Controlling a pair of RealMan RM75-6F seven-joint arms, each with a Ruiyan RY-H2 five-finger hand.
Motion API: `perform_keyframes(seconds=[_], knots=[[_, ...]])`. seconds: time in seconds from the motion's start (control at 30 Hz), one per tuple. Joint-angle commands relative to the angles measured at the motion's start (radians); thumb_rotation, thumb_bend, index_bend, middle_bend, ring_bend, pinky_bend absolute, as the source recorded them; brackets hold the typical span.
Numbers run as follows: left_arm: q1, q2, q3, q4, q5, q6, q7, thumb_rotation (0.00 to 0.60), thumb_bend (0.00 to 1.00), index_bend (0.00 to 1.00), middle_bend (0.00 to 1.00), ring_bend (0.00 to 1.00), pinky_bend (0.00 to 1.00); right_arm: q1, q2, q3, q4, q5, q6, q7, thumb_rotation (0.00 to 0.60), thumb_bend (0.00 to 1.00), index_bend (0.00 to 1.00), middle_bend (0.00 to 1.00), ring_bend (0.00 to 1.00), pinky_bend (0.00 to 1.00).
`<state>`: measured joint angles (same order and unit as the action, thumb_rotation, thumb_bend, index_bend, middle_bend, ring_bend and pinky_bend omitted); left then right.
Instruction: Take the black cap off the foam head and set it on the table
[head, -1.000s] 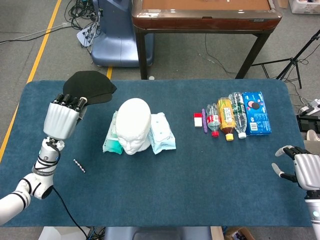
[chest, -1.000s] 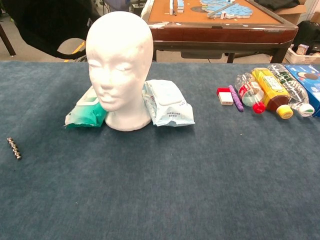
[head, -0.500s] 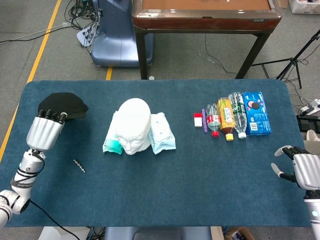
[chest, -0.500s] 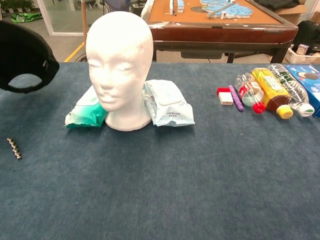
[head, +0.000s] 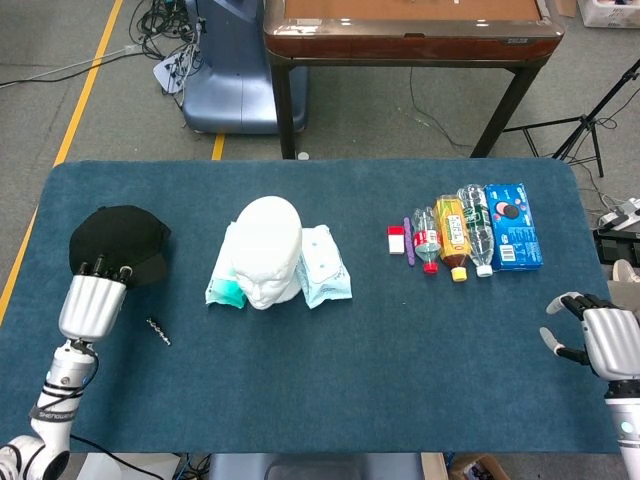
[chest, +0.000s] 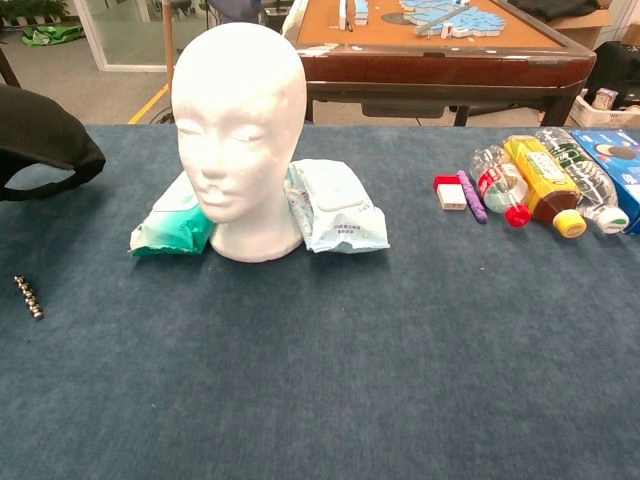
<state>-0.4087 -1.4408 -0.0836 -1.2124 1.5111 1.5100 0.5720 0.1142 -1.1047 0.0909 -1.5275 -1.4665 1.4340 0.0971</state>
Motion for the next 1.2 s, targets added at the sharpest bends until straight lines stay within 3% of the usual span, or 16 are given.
perform_keyframes(seconds=[0.03,0.1,0.37,0.47,0.67,0.83,0.93,1.03,1.2], knots=[[0.065,0.075,0.052,-0.173,-0.049,-0.05,0.131,0.6,0.55,0.62,0.38,0.27,0.5,0.001,-0.001,0.0,-0.001,0.001,-0.003,-0.004,0.6,0.27,0.49,0.46,0.41,0.48],[0.081,0.094,0.065,-0.228,-0.058,-0.054,0.165,0.6,0.49,0.57,0.36,0.26,0.48,0.003,-0.002,-0.001,-0.002,0.002,-0.006,-0.008,0.6,0.27,0.49,0.46,0.41,0.48],[0.133,0.16,0.101,-0.441,-0.115,-0.065,0.312,0.6,0.07,0.04,0.29,0.21,0.47,0.006,-0.005,-0.001,-0.003,0.006,-0.013,-0.022,0.6,0.27,0.49,0.46,0.41,0.48],[0.15,0.181,0.111,-0.513,-0.135,-0.063,0.357,0.6,0.04,0.0,0.28,0.21,0.47,0.007,-0.006,-0.002,-0.004,0.007,-0.015,-0.026,0.6,0.27,0.49,0.46,0.41,0.48],[0.179,0.221,0.134,-0.639,-0.17,-0.057,0.425,0.6,0.01,0.0,0.28,0.21,0.47,0.008,-0.008,-0.002,-0.005,0.009,-0.015,-0.034,0.6,0.27,0.49,0.46,0.41,0.48],[0.2,0.247,0.158,-0.678,-0.131,-0.046,0.382,0.6,0.01,0.02,0.28,0.22,0.47,0.008,-0.011,-0.002,-0.005,0.011,-0.016,-0.043,0.6,0.27,0.49,0.46,0.41,0.48],[0.212,0.257,0.172,-0.666,-0.055,-0.026,0.286,0.6,0.01,0.18,0.32,0.27,0.5,0.009,-0.013,-0.002,-0.007,0.013,-0.017,-0.051,0.6,0.27,0.49,0.46,0.41,0.48],[0.23,0.256,0.178,-0.617,0.04,0.022,0.157,0.6,0.02,0.35,0.42,0.35,0.56,0.008,-0.016,-0.001,-0.008,0.014,-0.015,-0.061,0.6,0.27,0.49,0.46,0.41,0.48],[0.266,0.245,0.165,-0.506,0.132,0.125,-0.064,0.6,0.22,0.48,0.54,0.42,0.62,0.007,-0.023,-0.001,-0.01,0.014,-0.008,-0.081,0.6,0.27,0.49,0.46,0.41,0.48]])
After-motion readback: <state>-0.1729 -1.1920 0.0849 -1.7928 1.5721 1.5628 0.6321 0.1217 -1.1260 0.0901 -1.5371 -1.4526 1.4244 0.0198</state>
